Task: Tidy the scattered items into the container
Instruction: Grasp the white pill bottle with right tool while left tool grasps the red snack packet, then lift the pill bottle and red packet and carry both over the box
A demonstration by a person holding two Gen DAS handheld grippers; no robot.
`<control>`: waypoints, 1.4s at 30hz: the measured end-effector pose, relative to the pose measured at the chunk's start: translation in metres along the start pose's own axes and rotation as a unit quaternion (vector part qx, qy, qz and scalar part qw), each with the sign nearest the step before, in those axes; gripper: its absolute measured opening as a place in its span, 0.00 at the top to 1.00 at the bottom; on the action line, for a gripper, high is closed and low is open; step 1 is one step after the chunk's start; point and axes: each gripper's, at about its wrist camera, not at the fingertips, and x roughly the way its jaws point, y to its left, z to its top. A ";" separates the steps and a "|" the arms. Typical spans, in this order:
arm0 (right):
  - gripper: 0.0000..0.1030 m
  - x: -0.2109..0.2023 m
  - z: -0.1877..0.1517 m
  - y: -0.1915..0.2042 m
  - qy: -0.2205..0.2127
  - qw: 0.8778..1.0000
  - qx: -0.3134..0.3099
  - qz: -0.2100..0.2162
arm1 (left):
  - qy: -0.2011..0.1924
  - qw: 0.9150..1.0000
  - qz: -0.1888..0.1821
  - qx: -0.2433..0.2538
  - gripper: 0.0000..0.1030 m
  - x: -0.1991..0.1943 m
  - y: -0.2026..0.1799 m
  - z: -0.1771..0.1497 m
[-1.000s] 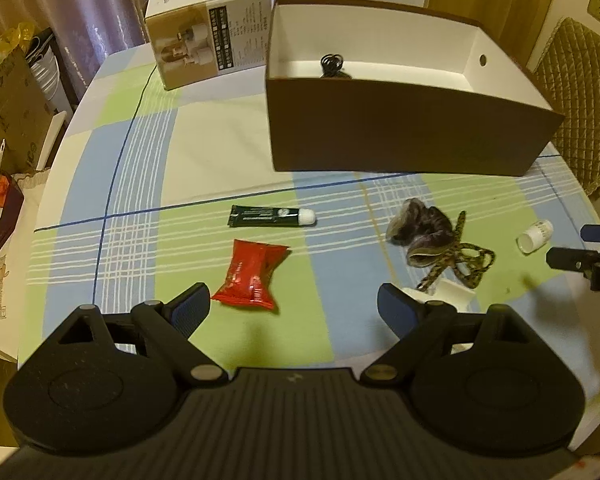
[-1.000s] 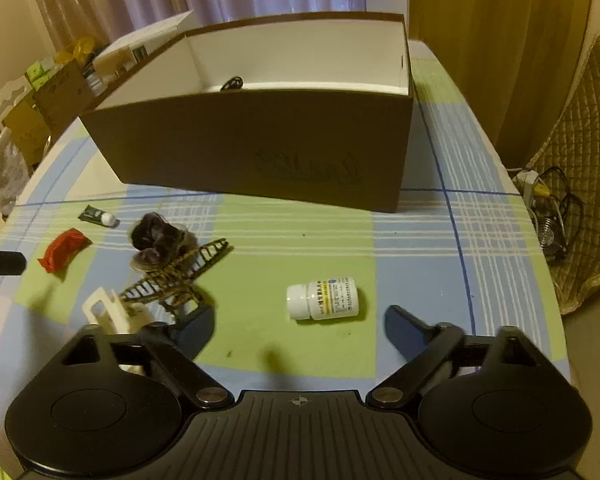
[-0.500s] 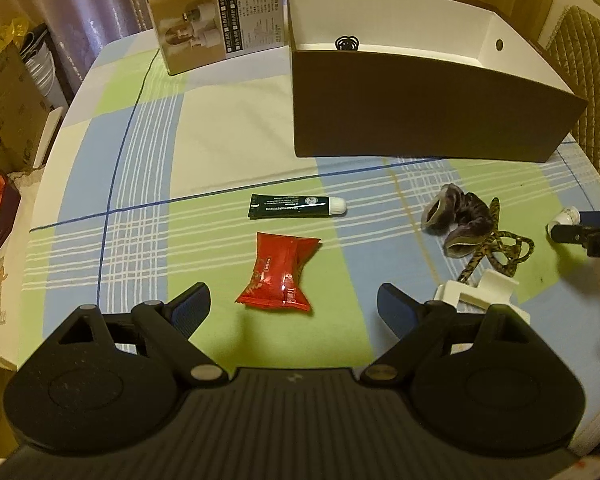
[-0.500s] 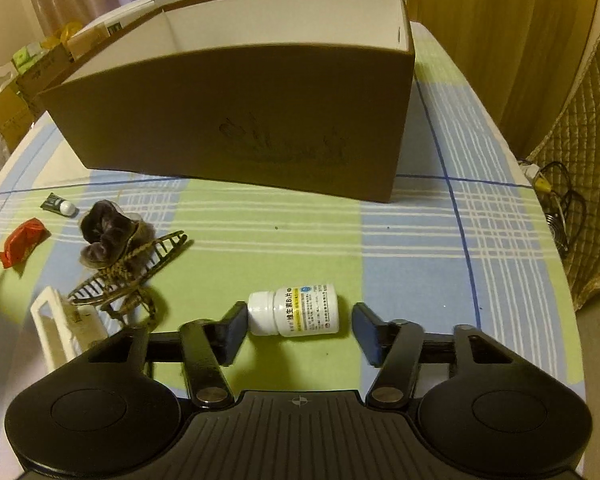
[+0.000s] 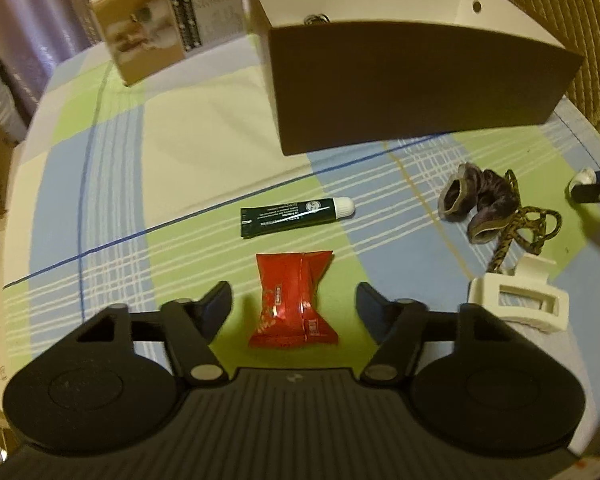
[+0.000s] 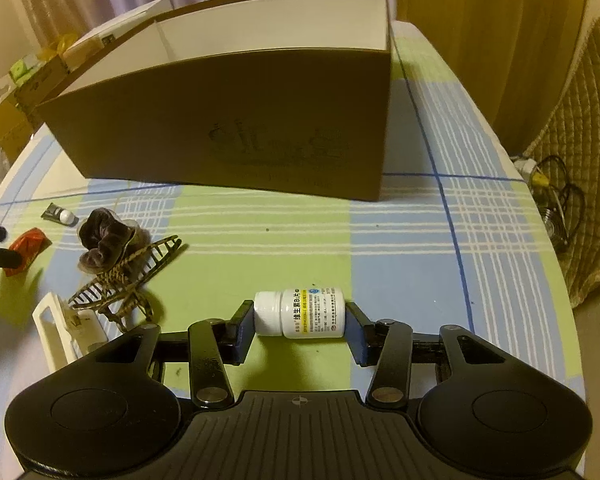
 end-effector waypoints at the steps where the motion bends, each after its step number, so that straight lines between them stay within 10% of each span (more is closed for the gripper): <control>1: 0.57 -0.001 0.000 -0.001 0.000 1.000 0.002 -0.001 | 0.004 1.000 -0.005 0.003 0.45 0.004 0.001 0.001; 8: 0.57 -0.005 -0.003 -0.001 -0.001 1.000 0.007 -0.002 | 0.015 1.000 -0.018 0.017 0.75 0.014 0.008 -0.001; 25: 0.57 -0.025 -0.011 0.019 0.004 0.999 -0.021 0.035 | -0.016 0.999 -0.049 0.017 0.76 -0.033 -0.023 -0.019; 42: 0.57 -0.053 0.029 0.035 -0.029 0.997 -0.055 0.045 | -0.115 0.990 -0.063 0.053 0.76 -0.082 -0.054 0.049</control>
